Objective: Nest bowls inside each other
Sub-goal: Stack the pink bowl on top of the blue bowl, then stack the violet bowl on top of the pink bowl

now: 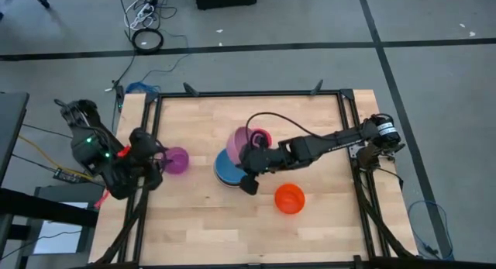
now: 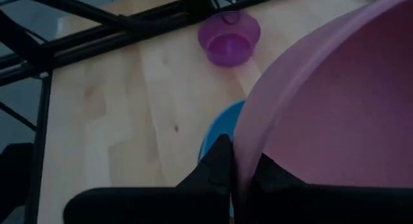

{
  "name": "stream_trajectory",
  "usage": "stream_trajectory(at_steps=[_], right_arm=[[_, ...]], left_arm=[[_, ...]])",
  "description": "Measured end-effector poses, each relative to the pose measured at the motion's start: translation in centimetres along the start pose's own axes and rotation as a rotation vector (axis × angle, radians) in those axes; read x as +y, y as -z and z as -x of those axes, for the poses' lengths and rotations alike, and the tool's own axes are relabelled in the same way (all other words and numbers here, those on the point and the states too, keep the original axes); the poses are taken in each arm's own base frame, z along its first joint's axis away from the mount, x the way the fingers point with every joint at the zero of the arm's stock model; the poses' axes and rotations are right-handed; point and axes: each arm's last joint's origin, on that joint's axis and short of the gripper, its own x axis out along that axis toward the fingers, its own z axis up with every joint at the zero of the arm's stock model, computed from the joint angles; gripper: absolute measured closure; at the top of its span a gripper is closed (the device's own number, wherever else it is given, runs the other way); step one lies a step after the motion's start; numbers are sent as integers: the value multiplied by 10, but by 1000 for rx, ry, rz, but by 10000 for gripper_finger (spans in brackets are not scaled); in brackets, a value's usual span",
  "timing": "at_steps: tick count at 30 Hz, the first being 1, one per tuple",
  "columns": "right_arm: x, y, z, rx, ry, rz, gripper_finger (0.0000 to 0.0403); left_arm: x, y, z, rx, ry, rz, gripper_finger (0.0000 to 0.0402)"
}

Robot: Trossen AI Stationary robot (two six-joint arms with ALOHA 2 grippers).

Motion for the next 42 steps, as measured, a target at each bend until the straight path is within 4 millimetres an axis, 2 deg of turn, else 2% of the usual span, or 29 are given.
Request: stream_trajectory(at_steps=[2, 4, 9, 12, 19, 23, 26, 29, 33, 38, 42], right_arm=[[-2, -3, -1, -16, -3, 1, 403], [-2, -5, -11, -38, -27, -2, 403], [-4, 8, -53, 19, -59, 3, 403], [-9, 16, -70, 55, -39, 1, 403], [-14, 24, -78, 156, -76, -67, 403], [-8, 37, -80, 253, -86, -65, 403], [2, 43, -81, 261, -119, -42, 395], [9, 44, -80, 247, -141, -36, 362], [14, 40, -75, 204, -147, -34, 289], [10, 28, -64, 141, -128, -41, 205], [8, 17, -48, 83, -105, -56, 179]], left_arm=[[4, -1, 2, -13, 7, 5, 200], [8, -2, 4, -32, 10, 0, 200], [18, -4, 8, -56, 28, 9, 200], [23, -4, 10, -62, 39, 12, 200], [36, -6, 15, -83, 64, 20, 200], [44, -7, 17, -104, 73, 40, 200], [46, -7, 18, -112, 75, 45, 200], [47, -7, 18, -117, 75, 48, 200], [44, 1, 10, -106, 46, 44, 200], [37, 26, -14, 7, -21, 36, 200], [34, 50, -34, 113, -76, 79, 200]])
